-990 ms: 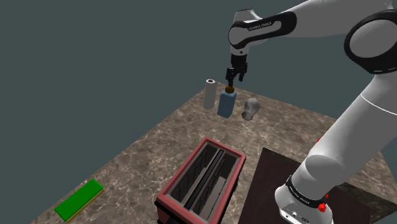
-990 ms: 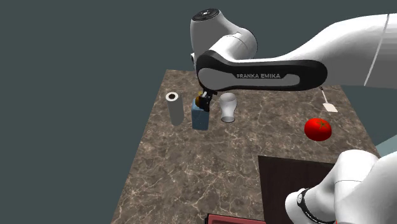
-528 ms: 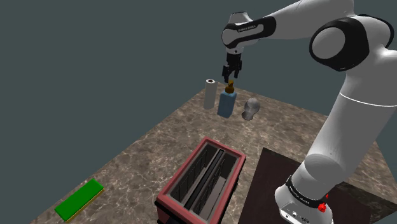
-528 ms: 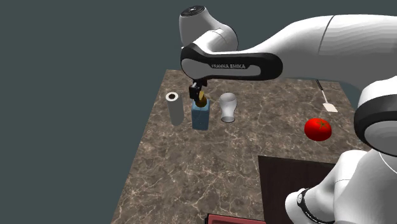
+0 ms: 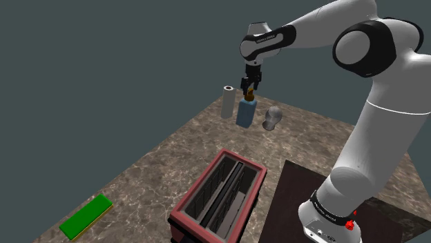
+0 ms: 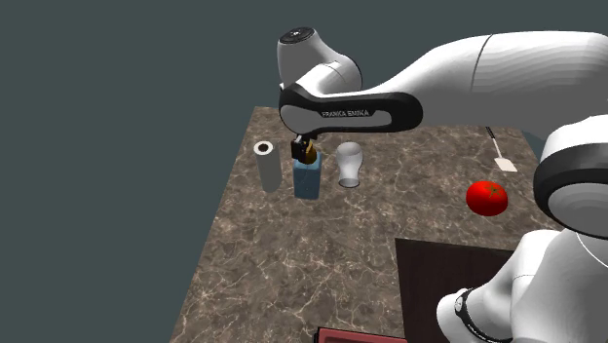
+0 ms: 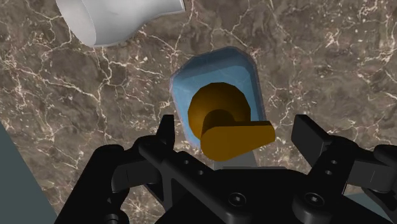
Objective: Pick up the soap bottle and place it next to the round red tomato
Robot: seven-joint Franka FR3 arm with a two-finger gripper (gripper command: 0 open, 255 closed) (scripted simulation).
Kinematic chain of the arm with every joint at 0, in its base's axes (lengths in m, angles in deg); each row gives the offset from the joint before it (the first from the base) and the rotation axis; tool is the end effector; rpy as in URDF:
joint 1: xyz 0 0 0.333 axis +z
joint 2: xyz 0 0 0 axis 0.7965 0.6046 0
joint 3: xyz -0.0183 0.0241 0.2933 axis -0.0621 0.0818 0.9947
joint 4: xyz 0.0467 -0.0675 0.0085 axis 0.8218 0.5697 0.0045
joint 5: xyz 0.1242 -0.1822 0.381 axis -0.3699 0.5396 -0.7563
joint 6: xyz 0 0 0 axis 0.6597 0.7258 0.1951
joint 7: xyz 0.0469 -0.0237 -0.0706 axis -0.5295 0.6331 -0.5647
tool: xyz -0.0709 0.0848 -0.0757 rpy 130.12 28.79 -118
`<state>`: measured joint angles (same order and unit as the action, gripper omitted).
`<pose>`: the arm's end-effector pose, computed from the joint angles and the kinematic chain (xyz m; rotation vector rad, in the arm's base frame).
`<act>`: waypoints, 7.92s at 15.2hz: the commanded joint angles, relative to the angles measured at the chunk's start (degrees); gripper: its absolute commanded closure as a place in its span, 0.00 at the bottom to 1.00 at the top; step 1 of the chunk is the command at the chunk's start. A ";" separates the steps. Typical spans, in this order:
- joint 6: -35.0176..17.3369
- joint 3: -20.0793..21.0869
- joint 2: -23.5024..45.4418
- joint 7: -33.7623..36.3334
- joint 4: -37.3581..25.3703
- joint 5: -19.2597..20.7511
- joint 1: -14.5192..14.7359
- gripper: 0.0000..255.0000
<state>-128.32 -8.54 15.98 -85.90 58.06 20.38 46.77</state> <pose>0.6144 -0.1909 0.3672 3.0648 0.0642 -0.0842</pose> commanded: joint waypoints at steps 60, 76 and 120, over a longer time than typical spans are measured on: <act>27.12 -2.65 -20.54 -7.01 -7.61 4.25 -2.61 1.00; 38.24 -7.93 -41.85 -18.93 0.18 12.29 -8.02 1.00; 27.52 -17.48 -63.52 -25.62 29.53 24.52 -14.64 1.00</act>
<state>-100.18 -25.86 -47.10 -111.68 86.56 44.66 32.30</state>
